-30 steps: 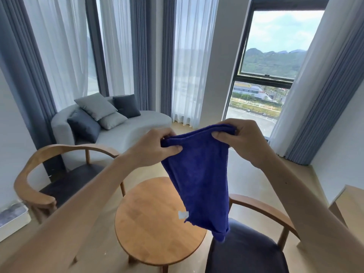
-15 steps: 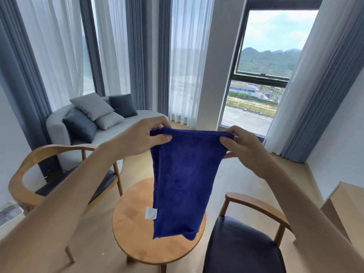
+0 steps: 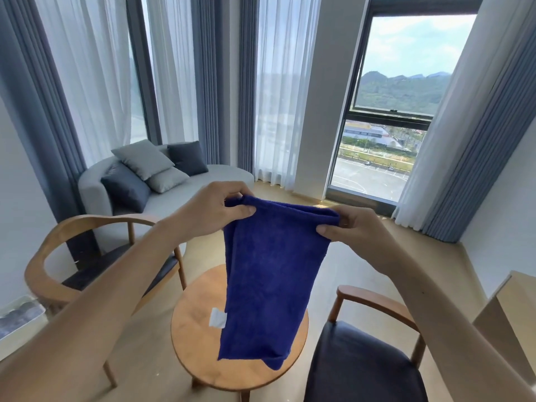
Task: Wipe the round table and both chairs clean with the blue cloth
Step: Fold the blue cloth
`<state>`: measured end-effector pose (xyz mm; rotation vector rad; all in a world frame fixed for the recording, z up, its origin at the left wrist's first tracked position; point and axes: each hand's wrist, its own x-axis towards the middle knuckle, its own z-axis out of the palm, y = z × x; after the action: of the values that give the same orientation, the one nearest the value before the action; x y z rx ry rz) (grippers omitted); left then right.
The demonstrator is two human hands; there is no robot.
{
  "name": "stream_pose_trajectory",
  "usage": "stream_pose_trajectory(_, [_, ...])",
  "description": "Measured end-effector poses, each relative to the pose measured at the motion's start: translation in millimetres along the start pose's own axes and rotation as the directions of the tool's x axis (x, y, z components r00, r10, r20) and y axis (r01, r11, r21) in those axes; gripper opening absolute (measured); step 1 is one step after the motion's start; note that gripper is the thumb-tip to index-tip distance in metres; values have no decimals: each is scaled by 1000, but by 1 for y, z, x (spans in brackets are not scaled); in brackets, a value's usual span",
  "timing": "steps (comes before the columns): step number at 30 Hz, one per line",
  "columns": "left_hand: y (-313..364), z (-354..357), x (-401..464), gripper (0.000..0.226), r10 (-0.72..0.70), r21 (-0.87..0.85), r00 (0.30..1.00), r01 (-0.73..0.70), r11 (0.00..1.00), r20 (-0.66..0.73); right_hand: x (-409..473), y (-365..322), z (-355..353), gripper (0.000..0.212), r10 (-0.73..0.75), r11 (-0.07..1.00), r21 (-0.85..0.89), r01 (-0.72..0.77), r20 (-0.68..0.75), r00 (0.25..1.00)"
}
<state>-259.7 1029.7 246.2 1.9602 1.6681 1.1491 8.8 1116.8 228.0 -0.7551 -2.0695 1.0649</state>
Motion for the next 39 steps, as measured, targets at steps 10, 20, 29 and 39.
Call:
stream_pose_trajectory(10, [-1,-7,-3,12,-43,136,992,27,990,118,2,-2,9,14,-38,999,0,38,-35,999])
stream_pose_trajectory(20, [29,48,10,35,45,228,981,-88,970,190,17,-29,44,19,-92,964,-256,75,-54,994])
stream_pose_trajectory(29, [50,24,16,19,139,115,960,-171,979,242,-53,88,42,57,252,967,-73,-243,393,884])
stream_pose_trajectory(39, [41,-71,-21,24,-5,89,981,-13,996,195,-63,134,119,6,208,976,-24,-215,367,907])
